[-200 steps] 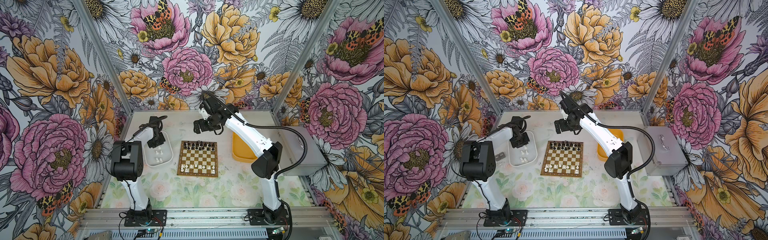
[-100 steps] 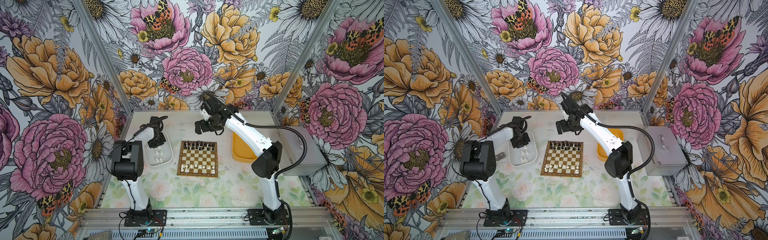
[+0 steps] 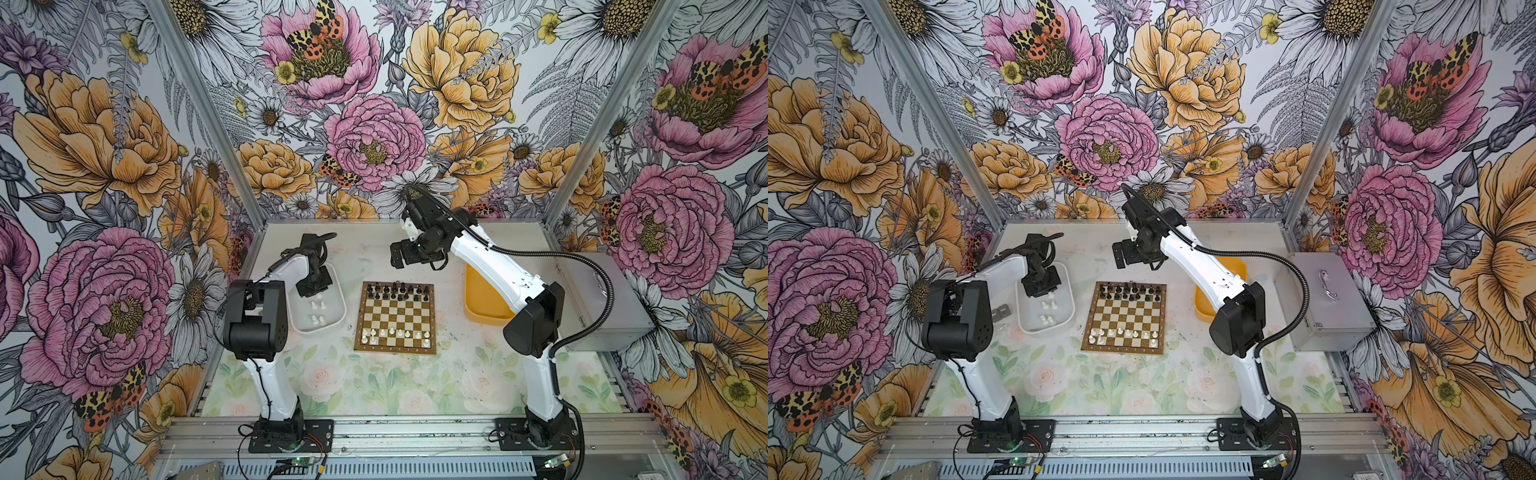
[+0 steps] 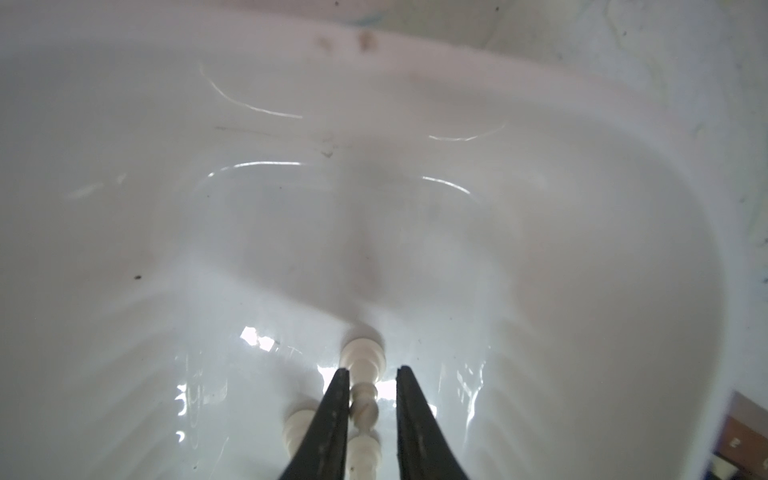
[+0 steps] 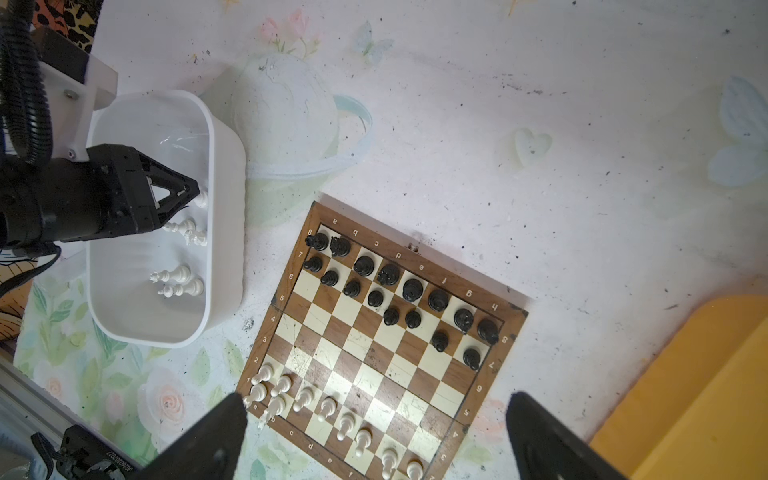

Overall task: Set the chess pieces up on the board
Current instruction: 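Lower the open left gripper into the white tub around a white piece, then close the left gripper on the white piece and lift it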

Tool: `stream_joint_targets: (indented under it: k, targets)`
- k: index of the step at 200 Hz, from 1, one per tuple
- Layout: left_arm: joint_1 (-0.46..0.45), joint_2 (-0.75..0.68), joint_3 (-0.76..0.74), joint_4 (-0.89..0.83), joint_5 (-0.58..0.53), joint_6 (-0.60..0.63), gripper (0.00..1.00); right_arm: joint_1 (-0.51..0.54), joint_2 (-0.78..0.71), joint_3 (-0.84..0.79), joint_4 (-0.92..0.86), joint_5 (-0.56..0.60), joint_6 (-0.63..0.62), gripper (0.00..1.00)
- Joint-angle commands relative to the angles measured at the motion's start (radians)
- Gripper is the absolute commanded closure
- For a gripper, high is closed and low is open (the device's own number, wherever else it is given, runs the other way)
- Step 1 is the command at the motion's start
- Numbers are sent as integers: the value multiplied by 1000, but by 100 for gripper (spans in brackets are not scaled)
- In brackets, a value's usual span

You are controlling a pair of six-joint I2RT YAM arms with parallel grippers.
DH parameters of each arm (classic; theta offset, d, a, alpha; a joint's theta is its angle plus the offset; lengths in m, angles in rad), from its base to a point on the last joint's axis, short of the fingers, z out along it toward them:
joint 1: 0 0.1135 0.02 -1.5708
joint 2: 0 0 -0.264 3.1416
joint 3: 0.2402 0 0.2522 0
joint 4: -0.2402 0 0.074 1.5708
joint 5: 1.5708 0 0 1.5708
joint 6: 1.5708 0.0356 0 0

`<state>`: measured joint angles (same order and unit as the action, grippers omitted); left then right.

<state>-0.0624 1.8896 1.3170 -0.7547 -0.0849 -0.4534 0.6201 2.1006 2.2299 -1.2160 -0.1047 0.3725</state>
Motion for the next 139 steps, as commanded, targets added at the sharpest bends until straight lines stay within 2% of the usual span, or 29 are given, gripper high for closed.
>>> stream_joint_targets:
  k: [1, 77, 139]
  targets:
    - [8, 13, 10, 16, 8, 7, 77, -11, -23, 3, 0, 11, -6, 0]
    - [16, 12, 7, 16, 12, 15, 76, -16, -15, 24, 1, 9, -4, 0]
    - [21, 12, 10, 16, 15, 22, 81, -17, -13, 29, -1, 10, -3, 0]
